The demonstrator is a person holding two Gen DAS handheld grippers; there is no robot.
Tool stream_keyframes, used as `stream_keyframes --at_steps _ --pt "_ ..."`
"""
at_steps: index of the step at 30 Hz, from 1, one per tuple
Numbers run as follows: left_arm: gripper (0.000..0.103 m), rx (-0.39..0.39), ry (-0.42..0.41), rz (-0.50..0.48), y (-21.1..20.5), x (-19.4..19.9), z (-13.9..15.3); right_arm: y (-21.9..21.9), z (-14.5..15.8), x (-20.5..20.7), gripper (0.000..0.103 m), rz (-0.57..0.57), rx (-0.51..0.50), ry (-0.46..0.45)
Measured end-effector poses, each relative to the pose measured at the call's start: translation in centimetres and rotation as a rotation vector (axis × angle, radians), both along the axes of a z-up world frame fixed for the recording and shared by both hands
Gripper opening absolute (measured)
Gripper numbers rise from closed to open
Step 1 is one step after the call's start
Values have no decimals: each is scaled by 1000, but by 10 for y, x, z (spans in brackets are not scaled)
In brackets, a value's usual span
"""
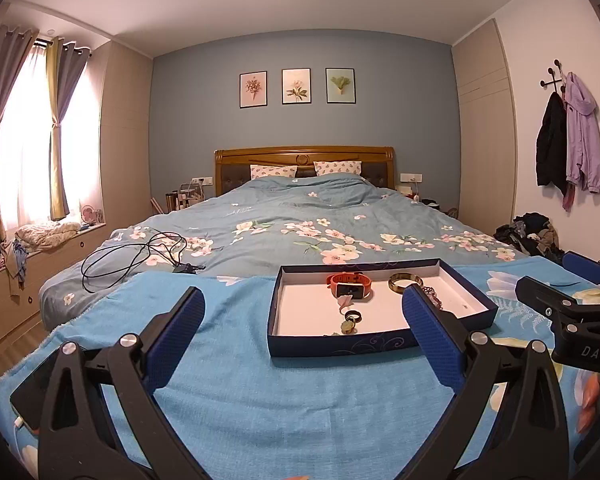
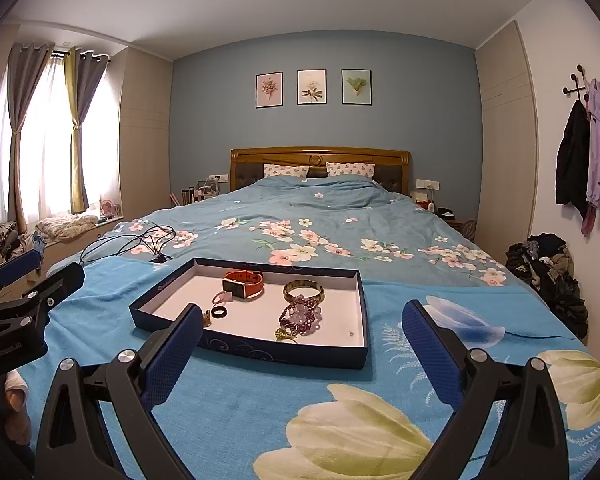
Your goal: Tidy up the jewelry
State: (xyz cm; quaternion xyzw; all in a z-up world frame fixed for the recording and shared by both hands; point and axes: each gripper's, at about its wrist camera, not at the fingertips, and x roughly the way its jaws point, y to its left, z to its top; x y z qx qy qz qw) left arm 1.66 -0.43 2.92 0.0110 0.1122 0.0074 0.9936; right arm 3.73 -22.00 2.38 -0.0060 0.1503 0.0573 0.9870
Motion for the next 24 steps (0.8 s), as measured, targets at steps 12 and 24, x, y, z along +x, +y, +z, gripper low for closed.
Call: stream_keyframes --at_steps 12,24 --pt "97 2 1 2 0 0 0 0 0 1 96 -1 1 -1" --pt "97 3 0 6 0 2 -1 0 -1 1 96 -1 4 1"
